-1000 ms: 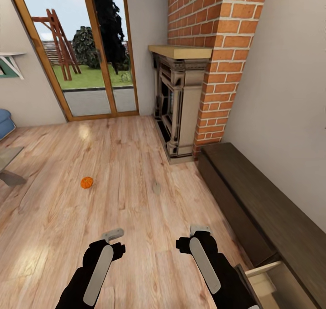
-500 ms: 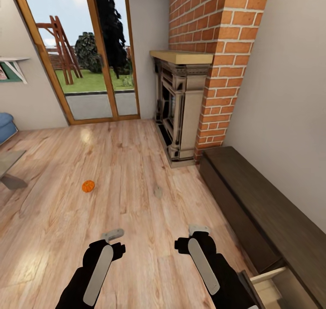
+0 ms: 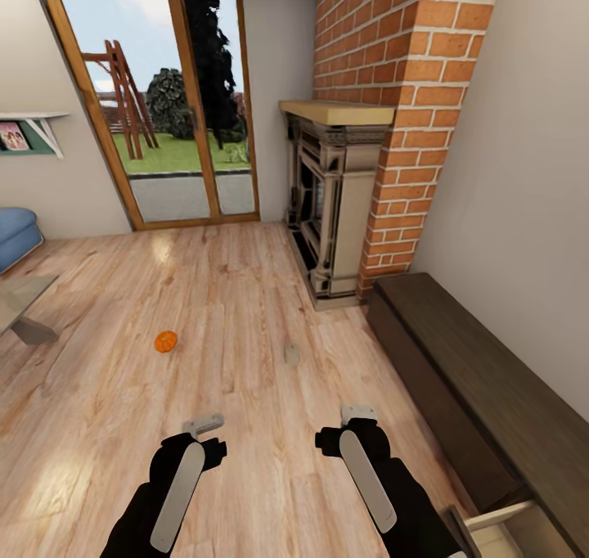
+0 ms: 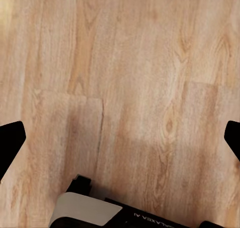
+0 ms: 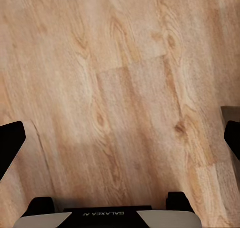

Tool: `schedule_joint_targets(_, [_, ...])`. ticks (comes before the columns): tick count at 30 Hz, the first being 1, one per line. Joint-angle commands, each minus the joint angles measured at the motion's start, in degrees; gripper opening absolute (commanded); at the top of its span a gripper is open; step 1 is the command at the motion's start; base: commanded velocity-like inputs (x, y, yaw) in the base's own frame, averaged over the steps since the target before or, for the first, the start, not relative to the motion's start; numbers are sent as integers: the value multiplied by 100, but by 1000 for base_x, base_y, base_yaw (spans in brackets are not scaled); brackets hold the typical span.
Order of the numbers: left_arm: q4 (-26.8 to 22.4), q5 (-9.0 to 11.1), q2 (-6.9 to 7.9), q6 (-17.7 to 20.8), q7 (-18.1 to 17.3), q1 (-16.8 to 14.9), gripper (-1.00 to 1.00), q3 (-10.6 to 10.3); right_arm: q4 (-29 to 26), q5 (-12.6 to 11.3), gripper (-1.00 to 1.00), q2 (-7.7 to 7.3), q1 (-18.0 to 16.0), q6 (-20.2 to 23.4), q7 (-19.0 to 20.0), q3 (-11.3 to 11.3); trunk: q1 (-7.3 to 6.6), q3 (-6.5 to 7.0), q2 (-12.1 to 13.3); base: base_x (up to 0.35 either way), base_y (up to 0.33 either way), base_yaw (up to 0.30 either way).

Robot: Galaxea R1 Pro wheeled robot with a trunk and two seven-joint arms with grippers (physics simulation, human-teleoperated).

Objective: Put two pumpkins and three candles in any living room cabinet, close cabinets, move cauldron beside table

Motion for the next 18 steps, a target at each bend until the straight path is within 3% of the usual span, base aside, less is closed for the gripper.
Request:
schedule_joint_targets(1, [-5, 61, 1, 8, 59, -4, 100, -6, -6, -55, 100, -1, -4, 11, -60, 6, 3, 3, -4, 229, 150, 67])
schedule_joint_targets(18, [-5, 64, 3, 3, 58, -4, 100, -6, -6, -69, 100, -1, -4, 9, -60, 4, 3, 97, -4, 307, 123, 40])
